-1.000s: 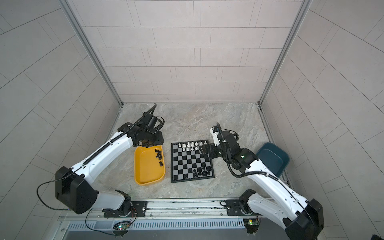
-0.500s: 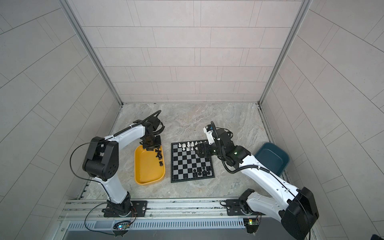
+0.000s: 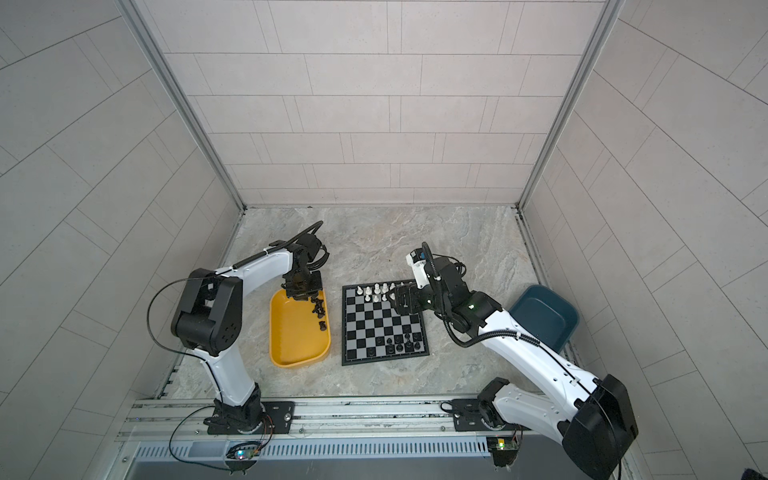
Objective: Set up the chess pieces on the board
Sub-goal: 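Return the left gripper to the yellow tray and grasp another black piece, then carry the black piece with the left gripper over the board's near rows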
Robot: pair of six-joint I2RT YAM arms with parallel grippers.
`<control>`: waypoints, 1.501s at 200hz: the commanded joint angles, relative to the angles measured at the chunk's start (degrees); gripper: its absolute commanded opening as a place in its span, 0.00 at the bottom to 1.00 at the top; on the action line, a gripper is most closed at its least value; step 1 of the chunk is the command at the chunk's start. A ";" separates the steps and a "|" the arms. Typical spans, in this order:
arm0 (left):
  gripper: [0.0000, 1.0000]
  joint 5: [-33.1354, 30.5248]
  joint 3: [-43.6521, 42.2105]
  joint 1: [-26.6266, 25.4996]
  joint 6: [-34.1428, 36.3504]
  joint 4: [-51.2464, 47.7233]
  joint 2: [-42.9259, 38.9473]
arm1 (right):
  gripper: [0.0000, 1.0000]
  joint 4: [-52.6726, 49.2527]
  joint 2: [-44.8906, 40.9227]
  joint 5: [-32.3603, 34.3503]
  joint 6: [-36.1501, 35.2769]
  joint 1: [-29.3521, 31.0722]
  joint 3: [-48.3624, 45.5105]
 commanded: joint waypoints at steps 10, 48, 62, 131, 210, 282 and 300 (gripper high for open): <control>0.25 -0.66 -1.52 0.31 -1.12 2.55 0.22 | 0.99 0.46 -1.33 -0.19 -0.05 0.10 -0.29; 0.22 -0.71 -3.14 0.32 -1.70 3.80 0.37 | 0.98 0.77 -1.57 -0.30 0.30 0.00 -0.55; 0.20 -1.19 -3.58 0.23 -1.90 3.97 -0.04 | 0.99 0.90 -1.84 -0.19 0.37 -0.10 -0.64; 0.08 -2.87 -2.69 -0.42 1.86 -2.52 -11.23 | 0.99 0.09 -3.20 0.24 0.13 -0.70 -0.40; 0.08 6.20 1.04 -24.25 9.64 -7.19 -16.48 | 0.99 -3.94 -7.17 -0.77 0.48 -7.29 -3.29; 0.08 8.41 2.47 -35.77 9.30 -3.27 -5.65 | 0.99 -6.87 -11.36 1.03 1.26 -8.30 -4.34; 0.08 8.58 2.32 -36.49 8.94 -2.68 -4.12 | 1.00 -7.13 -11.85 1.18 1.29 -8.39 -4.44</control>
